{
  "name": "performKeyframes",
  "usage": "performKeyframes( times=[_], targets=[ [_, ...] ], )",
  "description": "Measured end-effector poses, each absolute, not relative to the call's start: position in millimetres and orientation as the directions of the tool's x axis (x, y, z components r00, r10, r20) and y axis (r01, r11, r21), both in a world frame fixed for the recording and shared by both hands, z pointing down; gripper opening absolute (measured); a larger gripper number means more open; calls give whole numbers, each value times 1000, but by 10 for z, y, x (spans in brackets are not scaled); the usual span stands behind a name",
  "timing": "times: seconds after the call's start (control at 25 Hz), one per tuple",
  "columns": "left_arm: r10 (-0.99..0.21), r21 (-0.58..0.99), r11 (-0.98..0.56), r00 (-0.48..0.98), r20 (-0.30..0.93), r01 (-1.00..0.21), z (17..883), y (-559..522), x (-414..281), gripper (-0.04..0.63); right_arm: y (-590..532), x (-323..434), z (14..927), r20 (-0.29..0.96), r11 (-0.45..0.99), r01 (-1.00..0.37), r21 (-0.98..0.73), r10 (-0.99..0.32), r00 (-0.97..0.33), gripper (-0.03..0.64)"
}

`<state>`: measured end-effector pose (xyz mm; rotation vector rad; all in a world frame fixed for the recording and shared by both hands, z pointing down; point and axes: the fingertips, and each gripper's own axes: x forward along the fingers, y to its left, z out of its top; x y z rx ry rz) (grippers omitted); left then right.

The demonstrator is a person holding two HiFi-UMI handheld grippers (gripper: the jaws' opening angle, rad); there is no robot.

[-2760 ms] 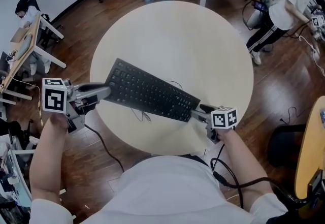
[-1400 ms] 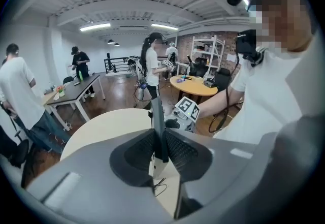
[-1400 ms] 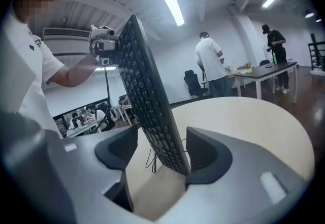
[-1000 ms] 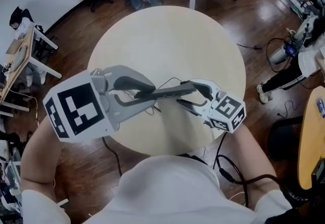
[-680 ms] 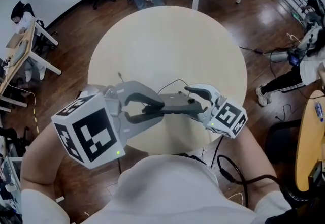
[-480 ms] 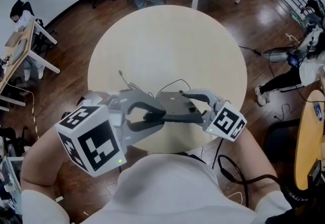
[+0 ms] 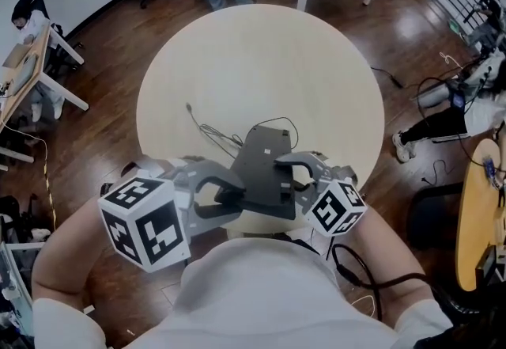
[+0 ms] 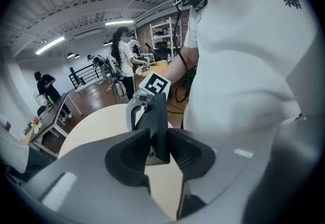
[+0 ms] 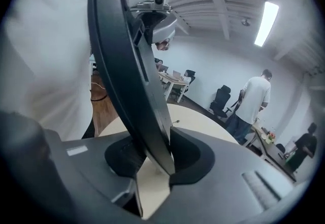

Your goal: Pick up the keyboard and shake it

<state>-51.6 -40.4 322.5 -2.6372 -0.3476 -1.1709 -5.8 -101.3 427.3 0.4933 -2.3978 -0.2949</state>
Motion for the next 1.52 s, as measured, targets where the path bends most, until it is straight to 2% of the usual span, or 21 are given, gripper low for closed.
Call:
performKeyframes(
  times=[0.36, 0.6, 0.88, 1.2, 1.52],
  targets=[
    [176, 57, -979, 663, 728, 198, 3684, -326, -931, 130, -993, -196, 4711, 605, 833, -240, 498, -533, -592, 118],
    [129, 92, -992, 692, 710, 90, 3844, -447, -1180, 121, -928, -252, 5062, 641, 807, -166, 566, -558, -527, 137],
    [112, 143, -990, 733, 671, 20, 4042, -460, -1348, 106, -891, -361, 5574, 680, 765, -53, 642, -599, -423, 162],
    [70, 217, -973, 782, 620, -85, 4295, -454, -1418, 97, -990, -348, 5972, 703, 746, -41, 665, -643, -303, 181],
    [27, 288, -944, 832, 554, -162, 4424, -406, -1533, 92, -933, -263, 6255, 767, 792, -26, 609, -597, -234, 237]
  ],
)
